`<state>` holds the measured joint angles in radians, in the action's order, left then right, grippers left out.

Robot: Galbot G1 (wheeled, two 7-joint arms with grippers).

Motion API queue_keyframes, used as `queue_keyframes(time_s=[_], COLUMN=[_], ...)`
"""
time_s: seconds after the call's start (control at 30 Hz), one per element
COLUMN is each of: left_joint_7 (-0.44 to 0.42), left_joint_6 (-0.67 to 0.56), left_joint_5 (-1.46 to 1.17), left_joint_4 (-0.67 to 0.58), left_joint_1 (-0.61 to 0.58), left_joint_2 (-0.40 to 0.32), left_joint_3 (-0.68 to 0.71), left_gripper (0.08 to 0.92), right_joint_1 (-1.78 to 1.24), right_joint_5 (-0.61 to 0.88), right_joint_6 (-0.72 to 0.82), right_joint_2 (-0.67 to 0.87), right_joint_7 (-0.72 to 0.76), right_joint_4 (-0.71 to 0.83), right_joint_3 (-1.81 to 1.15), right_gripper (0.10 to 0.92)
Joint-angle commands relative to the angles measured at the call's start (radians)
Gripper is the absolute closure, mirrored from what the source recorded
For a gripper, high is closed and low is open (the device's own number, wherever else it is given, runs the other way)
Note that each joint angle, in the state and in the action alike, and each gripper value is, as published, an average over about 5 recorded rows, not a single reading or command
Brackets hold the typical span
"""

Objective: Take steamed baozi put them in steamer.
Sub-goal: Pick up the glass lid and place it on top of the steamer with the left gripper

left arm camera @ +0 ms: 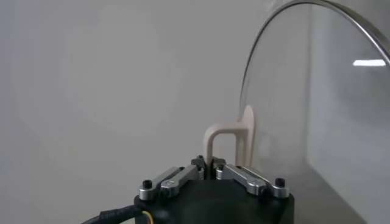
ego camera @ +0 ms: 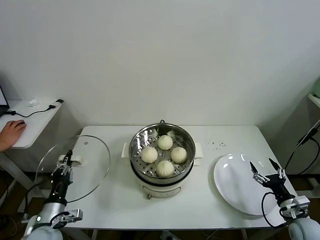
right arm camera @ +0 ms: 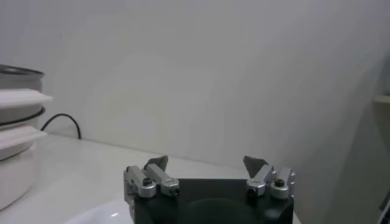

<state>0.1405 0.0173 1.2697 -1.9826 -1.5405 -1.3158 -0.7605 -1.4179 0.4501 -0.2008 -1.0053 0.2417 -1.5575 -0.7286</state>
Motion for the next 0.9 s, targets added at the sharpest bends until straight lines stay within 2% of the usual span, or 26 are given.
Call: queue_keyframes(time_s=[0.03,0.23,0.37,0.47,0.6,0.7,0.9], left_joint_7=[-0.054,-0.142,-0.268,-0.381,-0.492,-0.528,-0.547], left_joint_6=[0.232,0.457,0.612,0.673,0.710,0.723,0.729], left_joint_5=[-0.022,0.031,0.101,0.165,0.239,0.288,0.359], left_joint_4=[-0.241,-0.241,-0.239,-0.230,-0.202,-0.156,-0.065], left_joint_1=[-0.073,0.087,0.253,0.357,0.430,0.462,0.507], left_joint_2=[0.131,0.257,0.263,0.219,0.150,0.077,-0.065], left_joint_3=[0.113,0.380,0.574,0.696,0.787,0.835,0.921], left_gripper=[0.857,0.857,0.857,0.857,0.857,0.857,0.857], right_joint_1=[0.049,0.081,0.100,0.108,0.111,0.112,0.112], right_joint_5=[-0.010,-0.034,-0.045,-0.051,-0.056,-0.058,-0.070], right_joint_6=[-0.003,-0.002,-0.001,-0.002,-0.003,-0.005,-0.010], right_joint_2=[0.004,0.009,0.011,0.010,0.008,0.006,-0.003], right_joint_7=[-0.001,-0.008,-0.013,-0.015,-0.014,-0.013,-0.011], right_joint_4=[0.034,0.056,0.069,0.078,0.083,0.089,0.099], right_joint_3=[0.021,0.045,0.058,0.061,0.059,0.056,0.049], right_gripper=[0.203,0.203,0.203,0.203,0.203,0.203,0.203])
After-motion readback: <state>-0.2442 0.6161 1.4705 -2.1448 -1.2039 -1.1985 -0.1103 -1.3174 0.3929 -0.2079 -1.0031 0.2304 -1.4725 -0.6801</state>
